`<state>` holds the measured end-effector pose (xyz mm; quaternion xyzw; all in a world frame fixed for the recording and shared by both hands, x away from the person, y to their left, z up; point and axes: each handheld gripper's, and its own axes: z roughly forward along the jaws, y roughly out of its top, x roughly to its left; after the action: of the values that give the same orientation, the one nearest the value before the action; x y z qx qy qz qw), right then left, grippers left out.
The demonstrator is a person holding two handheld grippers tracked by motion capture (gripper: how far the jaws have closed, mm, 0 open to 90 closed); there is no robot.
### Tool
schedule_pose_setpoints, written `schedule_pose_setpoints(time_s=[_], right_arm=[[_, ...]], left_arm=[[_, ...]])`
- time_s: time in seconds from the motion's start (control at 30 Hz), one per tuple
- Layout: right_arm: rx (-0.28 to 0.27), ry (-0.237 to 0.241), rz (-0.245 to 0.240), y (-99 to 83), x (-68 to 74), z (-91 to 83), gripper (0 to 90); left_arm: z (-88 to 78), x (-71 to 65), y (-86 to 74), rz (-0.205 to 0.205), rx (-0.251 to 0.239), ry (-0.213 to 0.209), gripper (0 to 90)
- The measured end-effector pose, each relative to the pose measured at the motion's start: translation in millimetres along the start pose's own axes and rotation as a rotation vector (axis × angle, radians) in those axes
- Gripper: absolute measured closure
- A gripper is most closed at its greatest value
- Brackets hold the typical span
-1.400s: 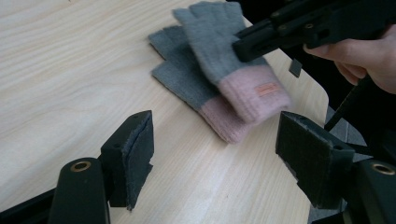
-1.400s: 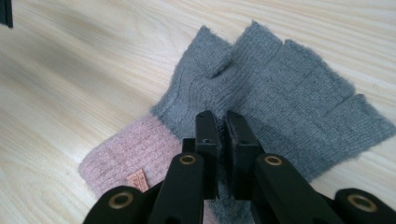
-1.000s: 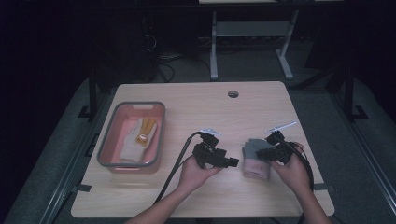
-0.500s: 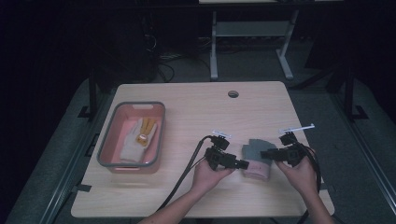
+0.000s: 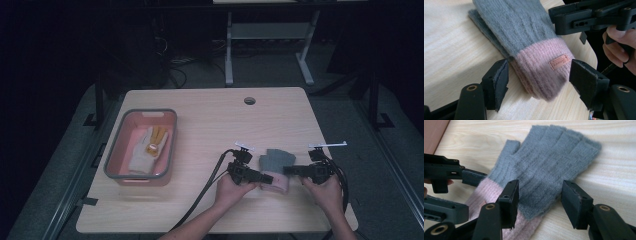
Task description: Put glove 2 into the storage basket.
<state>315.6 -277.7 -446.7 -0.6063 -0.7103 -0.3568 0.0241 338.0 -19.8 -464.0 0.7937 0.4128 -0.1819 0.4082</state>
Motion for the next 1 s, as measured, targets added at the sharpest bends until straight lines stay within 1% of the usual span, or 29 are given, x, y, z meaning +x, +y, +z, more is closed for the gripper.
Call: schedule_pose_setpoints(time_s=[0.07, 0.1, 0.23, 0.33, 0.43, 0.53, 0.6, 0.67, 0.8, 0.83, 0.9, 0.97, 1.0], right_arm=[[0.001, 0.000, 0.009, -1.1, -1.8, 2.0, 48.0], [-0.002, 0.005, 0.009, -1.9, -3.6, 3.6, 48.0], [-0.001, 0.010, 0.029, -4.1, -6.3, 6.2, 48.1], [0.001, 0.010, 0.031, -5.5, -7.1, 7.7, 48.3], [0.003, 0.010, 0.036, -6.7, -7.7, 9.7, 48.8], [0.001, 0.017, 0.048, -7.8, -8.9, 10.3, 49.8], [-0.001, 0.027, 0.066, -8.1, -9.8, 10.2, 50.5], [-0.001, 0.029, 0.071, -8.7, -10.0, 10.2, 51.2], [-0.004, 0.038, 0.090, -9.8, -9.8, 11.0, 55.4], [-0.003, 0.049, 0.097, -10.4, -10.5, 11.7, 58.1], [-0.008, 0.065, 0.111, -11.6, -11.4, 12.6, 60.0], [-0.013, 0.074, 0.119, -12.6, -12.2, 13.4, 62.4], [-0.015, 0.081, 0.126, -12.9, -12.4, 14.0, 63.6]], left_arm=[[2.5, 0.5, -0.1, 0.001, 0.008, 0.001, 32.7], [4.1, 0.4, -0.2, -0.007, 0.006, 0.002, 32.8], [7.6, 0.5, -0.6, -0.019, 0.009, 0.003, 34.1], [8.6, -0.2, 0.0, -0.016, 0.009, 0.007, 34.3], [9.6, -0.3, 0.6, -0.017, 0.012, 0.009, 36.7], [9.7, -0.2, 1.0, -0.018, 0.018, 0.014, 38.9], [9.6, 0.0, 1.1, -0.021, 0.019, 0.015, 40.4], [9.6, -0.1, 1.2, -0.013, 0.022, 0.021, 41.5], [10.6, 1.0, 1.8, -0.028, 0.017, 0.018, 44.7], [10.6, 1.6, 2.0, -0.028, 0.019, 0.018, 46.0], [10.9, 2.0, 2.5, -0.043, 0.018, 0.015, 47.5], [11.3, 2.2, 3.4, -0.039, 0.026, 0.017, 48.6], [11.5, 2.1, 3.8, -0.043, 0.028, 0.017, 48.9]])
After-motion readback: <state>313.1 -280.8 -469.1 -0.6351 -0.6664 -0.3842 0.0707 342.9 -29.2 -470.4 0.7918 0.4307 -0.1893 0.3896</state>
